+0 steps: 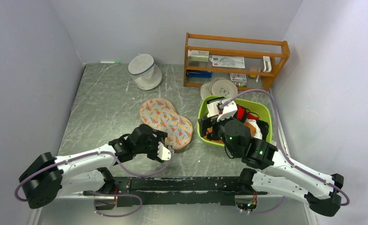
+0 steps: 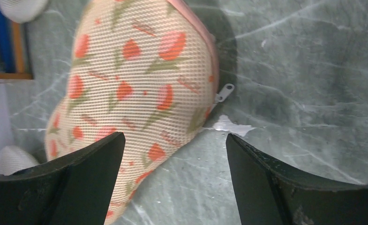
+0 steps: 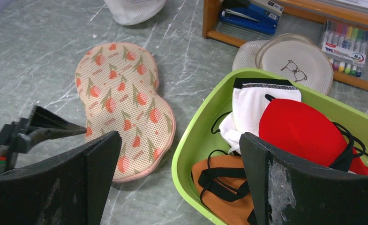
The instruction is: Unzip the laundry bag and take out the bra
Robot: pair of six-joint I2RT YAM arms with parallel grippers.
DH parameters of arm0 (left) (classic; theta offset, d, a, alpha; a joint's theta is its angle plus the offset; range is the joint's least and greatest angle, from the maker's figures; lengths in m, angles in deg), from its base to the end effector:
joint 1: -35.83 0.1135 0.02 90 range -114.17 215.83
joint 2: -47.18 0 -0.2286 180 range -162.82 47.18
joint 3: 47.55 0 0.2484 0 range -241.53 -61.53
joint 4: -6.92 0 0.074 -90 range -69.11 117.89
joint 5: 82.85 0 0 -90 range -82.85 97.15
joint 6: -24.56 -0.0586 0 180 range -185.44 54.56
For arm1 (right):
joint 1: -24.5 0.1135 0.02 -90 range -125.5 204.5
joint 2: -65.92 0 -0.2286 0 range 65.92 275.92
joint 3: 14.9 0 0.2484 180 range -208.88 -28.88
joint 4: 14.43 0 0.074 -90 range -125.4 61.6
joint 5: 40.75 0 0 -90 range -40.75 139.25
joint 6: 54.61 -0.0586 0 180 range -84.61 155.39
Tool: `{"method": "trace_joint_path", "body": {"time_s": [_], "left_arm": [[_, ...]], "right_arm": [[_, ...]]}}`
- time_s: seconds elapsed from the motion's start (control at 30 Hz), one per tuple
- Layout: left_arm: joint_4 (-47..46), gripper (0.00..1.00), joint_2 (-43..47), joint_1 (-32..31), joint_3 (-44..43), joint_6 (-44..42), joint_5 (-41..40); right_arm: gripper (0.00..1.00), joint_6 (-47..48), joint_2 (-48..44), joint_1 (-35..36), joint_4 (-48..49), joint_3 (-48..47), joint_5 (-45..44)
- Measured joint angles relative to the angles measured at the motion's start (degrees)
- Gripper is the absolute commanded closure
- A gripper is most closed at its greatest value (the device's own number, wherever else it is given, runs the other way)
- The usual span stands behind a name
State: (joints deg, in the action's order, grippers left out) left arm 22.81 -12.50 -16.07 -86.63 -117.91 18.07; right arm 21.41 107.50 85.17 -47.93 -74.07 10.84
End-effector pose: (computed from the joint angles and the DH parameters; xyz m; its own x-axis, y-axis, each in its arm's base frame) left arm 0.1411 -0.1980 0.1452 0.4638 0.6705 -0.5791 0.8189 -0.0751 0.5689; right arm 0.1303 0.1575 0.3074 -0.2246 -0.0133 -0.9744 -0.3465 0.9357 0.0671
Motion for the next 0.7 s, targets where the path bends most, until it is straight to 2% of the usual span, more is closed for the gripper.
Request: {"method": "trace_joint_path", "body": {"time_s": [0.1,0.23,0.33,0.57,0.63,0.7], "left_arm": [[-1.0,0.14,-4.5,-0.1,0.0,-0.1,0.0],[-2.7,0.35,-10.1,-0.1,-0.1,-0.6,0.2],[-3.1,0.46,-12.5,-0.2,-0.2,-1.1,-0.1],[-5.1,0.68,-9.6,-0.3,-0.4,0.9,-1.5],[-5.1,0.75,-8.9,-0.3,-0.7,1.7,-1.5],[-5.0,0.87,-8.6,-0.3,-1.1,2.4,-1.5]], "right_arm": [[0.00,0.1,0.1,-0.2,0.0,0.0,0.0],[0.00,0.1,0.1,-0.2,0.0,0.0,0.0],[0.00,-0.1,0.1,-0.3,0.0,0.0,0.0],[0.00,-1.5,0.5,-0.3,0.0,0.2,0.4],[0.00,-2.1,0.9,-0.3,0.0,0.7,0.8],[0.00,-2.7,1.7,-0.3,0.0,1.1,1.3]]}}
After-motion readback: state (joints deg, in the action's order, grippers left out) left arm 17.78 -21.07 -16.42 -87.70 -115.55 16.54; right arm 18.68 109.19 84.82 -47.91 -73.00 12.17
